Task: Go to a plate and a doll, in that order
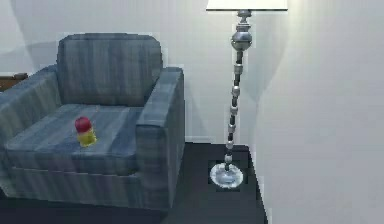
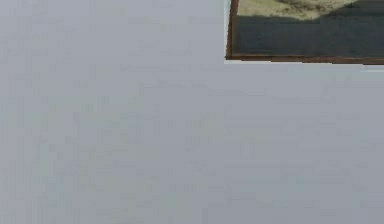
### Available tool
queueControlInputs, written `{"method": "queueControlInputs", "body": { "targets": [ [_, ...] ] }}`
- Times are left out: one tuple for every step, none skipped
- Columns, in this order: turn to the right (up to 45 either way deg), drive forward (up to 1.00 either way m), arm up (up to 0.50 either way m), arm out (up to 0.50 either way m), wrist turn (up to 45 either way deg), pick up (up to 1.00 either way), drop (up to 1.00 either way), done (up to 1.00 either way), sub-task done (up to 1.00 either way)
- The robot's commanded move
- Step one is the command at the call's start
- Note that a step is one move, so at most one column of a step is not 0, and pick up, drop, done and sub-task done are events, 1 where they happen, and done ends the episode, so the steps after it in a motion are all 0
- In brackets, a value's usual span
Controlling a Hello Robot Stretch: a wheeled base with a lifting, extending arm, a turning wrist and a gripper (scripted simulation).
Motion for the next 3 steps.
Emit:
{"method": "queueControlInputs", "body": {
  "targets": [
    [0.0, 0.65, 0.0, 0.0, 0.0, 0.0, 0.0, 0.0, 0.0],
    [-45.0, 0.0, 0.0, 0.0, 0.0, 0.0, 0.0, 0.0, 0.0],
    [0.0, 0.0, 0.0, 0.0, 0.0, 0.0, 0.0, 1.0, 0.0]
  ]
}}
